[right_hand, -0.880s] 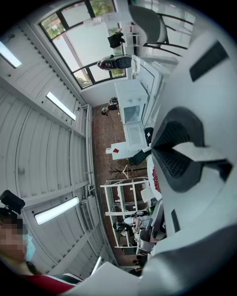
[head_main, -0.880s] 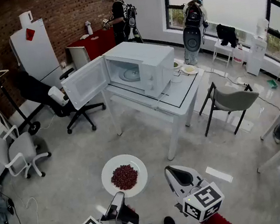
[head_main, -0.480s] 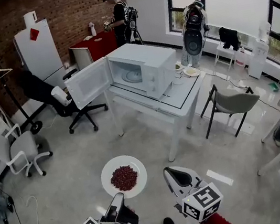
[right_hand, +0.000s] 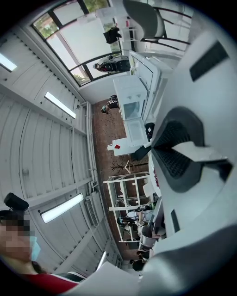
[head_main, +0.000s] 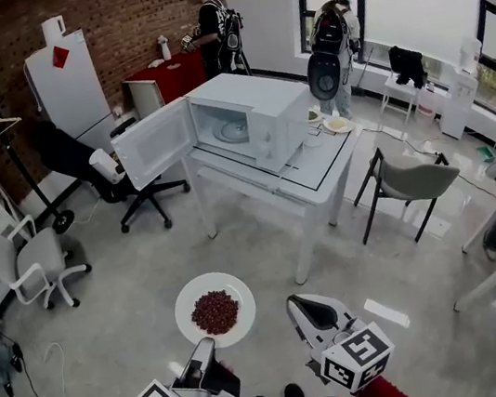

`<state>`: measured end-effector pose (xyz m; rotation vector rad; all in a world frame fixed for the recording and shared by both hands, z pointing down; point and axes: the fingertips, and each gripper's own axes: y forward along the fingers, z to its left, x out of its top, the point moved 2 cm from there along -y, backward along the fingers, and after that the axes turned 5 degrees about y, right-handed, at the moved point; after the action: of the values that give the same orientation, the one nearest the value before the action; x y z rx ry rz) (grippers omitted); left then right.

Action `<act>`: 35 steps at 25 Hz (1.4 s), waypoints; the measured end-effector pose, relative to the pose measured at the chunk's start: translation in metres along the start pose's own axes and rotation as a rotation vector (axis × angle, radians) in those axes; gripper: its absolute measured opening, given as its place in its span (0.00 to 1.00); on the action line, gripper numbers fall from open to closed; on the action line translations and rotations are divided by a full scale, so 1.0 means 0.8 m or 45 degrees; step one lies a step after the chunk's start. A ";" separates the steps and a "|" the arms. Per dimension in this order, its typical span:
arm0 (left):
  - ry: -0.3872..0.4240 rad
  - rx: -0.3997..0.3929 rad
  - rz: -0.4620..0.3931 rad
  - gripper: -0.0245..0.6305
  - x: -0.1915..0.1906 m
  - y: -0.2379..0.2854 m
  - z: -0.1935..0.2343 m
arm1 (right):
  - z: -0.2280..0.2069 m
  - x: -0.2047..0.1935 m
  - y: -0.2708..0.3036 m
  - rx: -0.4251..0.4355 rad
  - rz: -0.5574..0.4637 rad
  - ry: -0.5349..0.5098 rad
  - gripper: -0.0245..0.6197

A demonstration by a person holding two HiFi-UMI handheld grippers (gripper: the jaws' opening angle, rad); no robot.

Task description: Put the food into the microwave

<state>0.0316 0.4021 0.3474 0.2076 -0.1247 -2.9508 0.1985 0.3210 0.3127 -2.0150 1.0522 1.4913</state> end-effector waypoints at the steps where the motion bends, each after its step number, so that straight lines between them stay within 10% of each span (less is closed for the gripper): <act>1: 0.001 0.001 0.001 0.07 -0.001 0.004 -0.001 | -0.005 0.002 -0.001 -0.006 -0.001 -0.005 0.06; 18: 0.063 -0.045 0.008 0.07 -0.023 0.096 -0.032 | -0.078 0.045 0.006 -0.035 -0.095 0.022 0.06; 35: 0.049 -0.045 0.093 0.07 0.092 0.267 -0.024 | -0.147 0.072 0.168 -0.099 -0.088 0.033 0.06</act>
<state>-0.0001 0.1778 0.3391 0.2489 -0.0728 -2.8720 0.1749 0.1349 0.3121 -2.1071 0.9385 1.4958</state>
